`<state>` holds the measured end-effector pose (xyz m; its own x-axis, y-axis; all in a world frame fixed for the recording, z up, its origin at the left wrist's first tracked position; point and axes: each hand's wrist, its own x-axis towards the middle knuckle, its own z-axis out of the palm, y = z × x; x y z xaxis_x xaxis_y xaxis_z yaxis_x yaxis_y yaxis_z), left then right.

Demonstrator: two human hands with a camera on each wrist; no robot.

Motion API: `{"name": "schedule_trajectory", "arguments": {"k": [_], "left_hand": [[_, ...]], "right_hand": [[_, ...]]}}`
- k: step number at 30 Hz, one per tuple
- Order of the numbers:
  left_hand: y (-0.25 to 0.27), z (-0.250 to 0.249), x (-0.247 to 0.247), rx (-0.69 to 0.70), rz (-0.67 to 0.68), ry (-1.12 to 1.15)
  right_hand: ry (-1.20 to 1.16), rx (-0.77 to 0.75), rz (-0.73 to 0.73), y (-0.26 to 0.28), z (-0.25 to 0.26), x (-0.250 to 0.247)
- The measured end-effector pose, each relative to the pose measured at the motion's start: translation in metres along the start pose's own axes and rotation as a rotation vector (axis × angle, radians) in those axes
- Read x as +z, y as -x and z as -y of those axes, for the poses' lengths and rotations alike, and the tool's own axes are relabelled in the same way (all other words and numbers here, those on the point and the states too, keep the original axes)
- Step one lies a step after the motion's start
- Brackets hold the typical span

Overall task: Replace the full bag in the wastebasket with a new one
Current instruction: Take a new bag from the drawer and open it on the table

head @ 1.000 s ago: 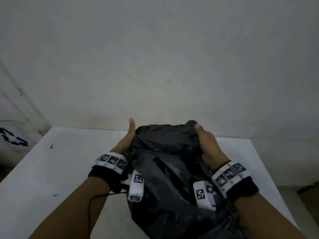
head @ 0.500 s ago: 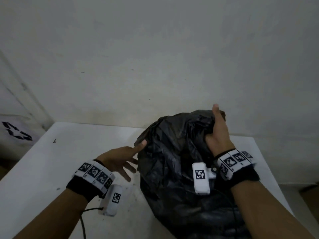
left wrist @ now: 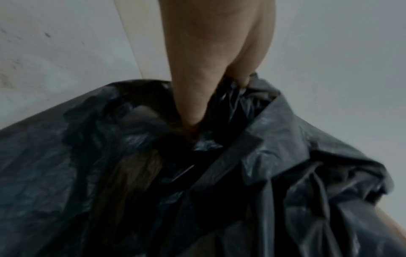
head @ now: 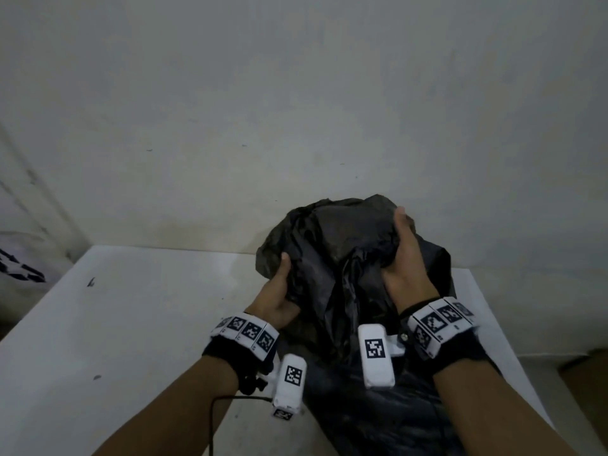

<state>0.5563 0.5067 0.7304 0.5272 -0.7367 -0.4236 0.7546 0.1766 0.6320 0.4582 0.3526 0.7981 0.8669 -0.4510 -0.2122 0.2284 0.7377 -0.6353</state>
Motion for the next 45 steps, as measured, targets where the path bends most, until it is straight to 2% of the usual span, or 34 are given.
{"name": "schedule_trajectory", "arguments": {"k": [3, 6, 8, 11, 12, 14, 18, 21, 24, 26, 28, 30, 32, 35, 38, 39, 42, 43, 45], "left_hand": [[0.001, -0.021, 0.013, 0.09, 0.112, 0.04], [0.001, -0.048, 0.029, 0.146, 0.21, -0.085], [0.0, -0.065, 0.038, 0.168, 0.222, -0.188], [-0.003, -0.091, 0.05, 0.196, 0.192, -0.307], [-0.004, -0.1, 0.051, 0.205, 0.172, -0.333], [-0.004, -0.118, 0.053, 0.213, 0.142, -0.331], [0.009, -0.156, 0.061, 0.295, 0.142, -0.172], [0.017, -0.187, 0.065, 0.409, 0.17, -0.061], [0.022, -0.208, 0.051, 0.429, 0.169, 0.034], [0.022, -0.209, 0.037, 0.407, 0.173, 0.055], [0.022, -0.199, 0.023, 0.378, 0.155, 0.025], [0.02, -0.188, 0.012, 0.357, 0.11, -0.02], [0.017, -0.179, 0.001, 0.357, 0.051, -0.101], [0.015, -0.165, -0.017, 0.313, 0.033, -0.346], [0.023, -0.151, -0.023, 0.2, 0.159, -0.722], [0.024, -0.147, -0.024, 0.161, 0.157, -0.823], [0.022, -0.145, -0.034, 0.148, 0.007, -1.171], [0.018, -0.145, -0.039, 0.144, -0.068, -1.312], [0.011, -0.145, -0.051, 0.157, -0.264, -1.466]], "right_hand": [[0.148, 0.025, 0.067, 0.003, 0.016, -0.001], [0.486, -0.014, 0.145, -0.007, 0.031, 0.006], [0.77, 0.032, 0.199, -0.015, 0.039, 0.014], [1.231, 0.045, 0.132, -0.023, 0.049, 0.029], [1.289, 0.041, 0.075, -0.025, 0.053, 0.032], [1.211, 0.025, 0.002, -0.034, 0.067, 0.034], [0.782, 0.024, -0.044, -0.043, 0.103, 0.048], [0.508, -0.061, -0.059, -0.049, 0.133, 0.047], [0.345, -0.191, -0.073, -0.042, 0.148, 0.041], [0.244, -0.163, -0.056, -0.037, 0.145, 0.028], [0.251, -0.1, -0.06, -0.035, 0.129, 0.012], [0.267, -0.064, -0.143, -0.037, 0.114, -0.004], [0.285, -0.067, -0.252, -0.041, 0.106, -0.017], [0.332, -0.063, -0.264, -0.042, 0.103, -0.027], [0.395, -0.087, -0.157, -0.04, 0.106, -0.025], [0.467, -0.094, -0.112, -0.039, 0.107, -0.024], [0.779, -0.108, 0.015, -0.038, 0.104, -0.023], [0.898, -0.106, -0.003, -0.036, 0.102, -0.024], [1.136, -0.142, -0.133, -0.035, 0.101, -0.031]]}}
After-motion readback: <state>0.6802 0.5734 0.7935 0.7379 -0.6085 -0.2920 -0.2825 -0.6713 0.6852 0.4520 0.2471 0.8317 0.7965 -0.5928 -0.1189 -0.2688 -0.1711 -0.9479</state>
